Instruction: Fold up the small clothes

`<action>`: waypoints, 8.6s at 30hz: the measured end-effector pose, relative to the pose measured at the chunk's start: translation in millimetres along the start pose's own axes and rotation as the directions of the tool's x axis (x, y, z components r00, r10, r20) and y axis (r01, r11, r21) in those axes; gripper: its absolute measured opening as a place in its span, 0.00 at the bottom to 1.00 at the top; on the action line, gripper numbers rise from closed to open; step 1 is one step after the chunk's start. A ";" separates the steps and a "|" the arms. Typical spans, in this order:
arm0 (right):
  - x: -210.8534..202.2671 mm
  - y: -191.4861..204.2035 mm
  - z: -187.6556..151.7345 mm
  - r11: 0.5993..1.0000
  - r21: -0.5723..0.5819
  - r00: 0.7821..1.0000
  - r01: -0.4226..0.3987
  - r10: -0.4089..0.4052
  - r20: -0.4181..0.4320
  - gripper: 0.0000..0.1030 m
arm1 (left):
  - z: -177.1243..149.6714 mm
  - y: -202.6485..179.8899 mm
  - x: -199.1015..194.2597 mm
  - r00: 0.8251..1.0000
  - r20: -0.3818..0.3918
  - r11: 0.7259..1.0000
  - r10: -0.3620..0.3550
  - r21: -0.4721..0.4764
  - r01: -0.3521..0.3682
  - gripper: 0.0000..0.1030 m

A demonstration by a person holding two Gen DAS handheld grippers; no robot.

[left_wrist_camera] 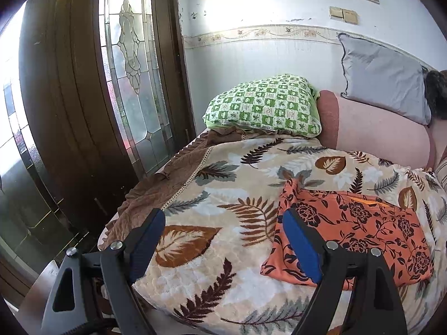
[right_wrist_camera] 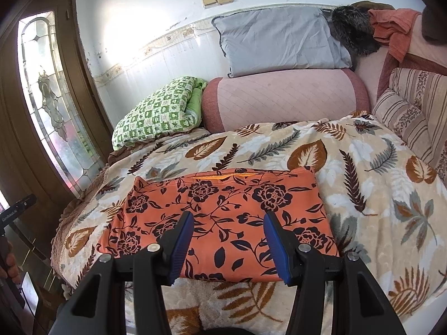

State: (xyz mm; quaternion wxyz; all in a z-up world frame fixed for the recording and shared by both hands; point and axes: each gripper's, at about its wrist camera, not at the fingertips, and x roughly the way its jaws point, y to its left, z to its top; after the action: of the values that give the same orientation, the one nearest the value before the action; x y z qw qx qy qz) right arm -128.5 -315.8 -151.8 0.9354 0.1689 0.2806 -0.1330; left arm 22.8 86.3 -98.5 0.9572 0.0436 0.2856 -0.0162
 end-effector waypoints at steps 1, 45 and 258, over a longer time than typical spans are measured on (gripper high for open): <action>0.2 -0.4 -0.3 1.000 0.003 1.000 0.000 0.000 -0.001 0.55 | -0.3 -1.5 0.8 1.000 -0.001 1.000 0.000 0.002 0.000 0.84; 226.2 -124.6 31.1 0.924 0.382 0.959 0.011 0.099 -0.267 0.45 | 9.2 -133.2 284.2 0.921 -0.389 0.985 0.027 0.168 0.042 0.84; 183.9 72.8 -18.0 0.749 0.518 0.760 -0.414 0.597 -0.257 0.69 | -27.4 2.5 129.1 0.920 -0.362 0.988 -0.150 -0.036 0.147 0.91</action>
State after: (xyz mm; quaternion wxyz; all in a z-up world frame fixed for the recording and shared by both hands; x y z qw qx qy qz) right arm 36.4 -271.0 -253.1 0.7941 0.4659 0.3741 0.1112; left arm 116.0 90.6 -191.9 0.8841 0.0203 0.4601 -0.0794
